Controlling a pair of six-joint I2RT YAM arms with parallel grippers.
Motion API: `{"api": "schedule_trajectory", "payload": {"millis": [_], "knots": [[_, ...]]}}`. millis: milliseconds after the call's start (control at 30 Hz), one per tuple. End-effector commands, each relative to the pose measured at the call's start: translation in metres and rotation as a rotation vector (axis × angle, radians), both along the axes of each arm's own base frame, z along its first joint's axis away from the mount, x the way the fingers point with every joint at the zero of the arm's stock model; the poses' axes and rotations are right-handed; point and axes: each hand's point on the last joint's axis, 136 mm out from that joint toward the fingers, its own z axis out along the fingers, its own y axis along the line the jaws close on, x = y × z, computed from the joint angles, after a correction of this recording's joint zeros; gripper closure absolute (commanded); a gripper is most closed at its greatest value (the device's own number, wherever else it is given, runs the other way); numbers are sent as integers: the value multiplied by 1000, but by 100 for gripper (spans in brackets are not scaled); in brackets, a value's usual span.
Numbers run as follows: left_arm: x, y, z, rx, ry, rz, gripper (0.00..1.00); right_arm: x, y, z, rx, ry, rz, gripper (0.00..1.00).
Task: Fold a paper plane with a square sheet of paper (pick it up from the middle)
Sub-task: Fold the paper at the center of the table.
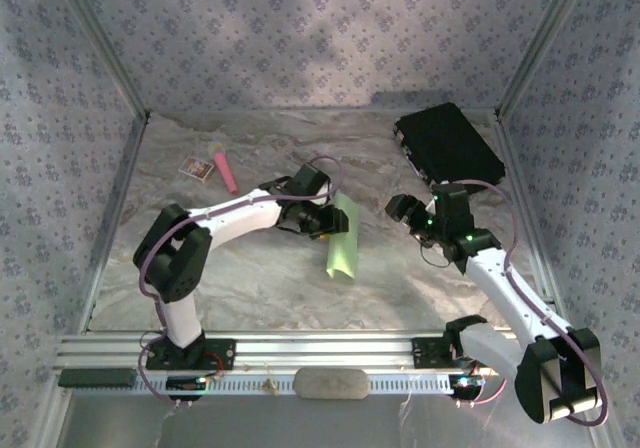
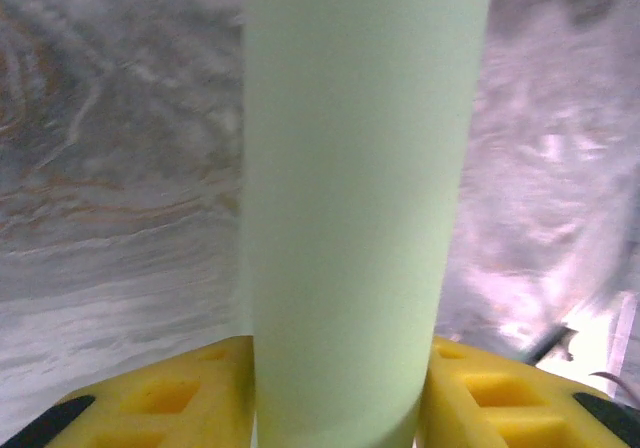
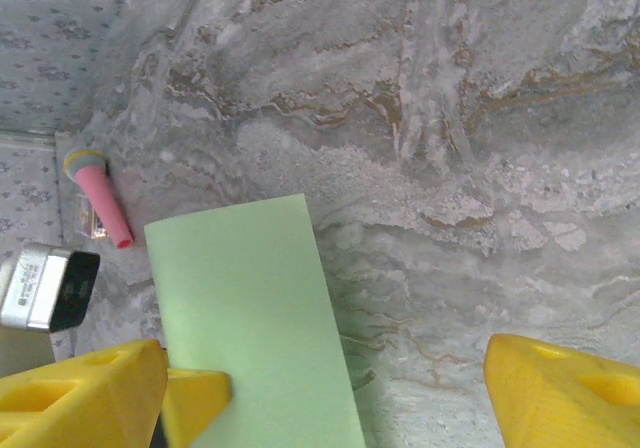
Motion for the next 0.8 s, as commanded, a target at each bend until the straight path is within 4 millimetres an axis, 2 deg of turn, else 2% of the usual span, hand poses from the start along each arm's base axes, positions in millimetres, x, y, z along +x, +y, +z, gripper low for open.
{"api": "schedule_trajectory", "payload": {"millis": [0,100,200,400,567,767], "knots": [[-2,-22,45,-246,-19,-63,58,4,0,21,6,-113,12,18],[-1,-24,49,-347,-4,-56,58,4,6,37,32,-210,37,20],[0,-20,36,-358,15,-27,58,3,11,41,27,-241,70,21],[-2,-15,-1,-306,55,-2,60,1,33,35,25,-205,169,16],[-5,-12,-19,-275,82,1,60,-7,58,32,-55,-231,303,14],[-3,4,-51,-169,100,49,60,-14,66,14,-63,-168,370,17]]}}
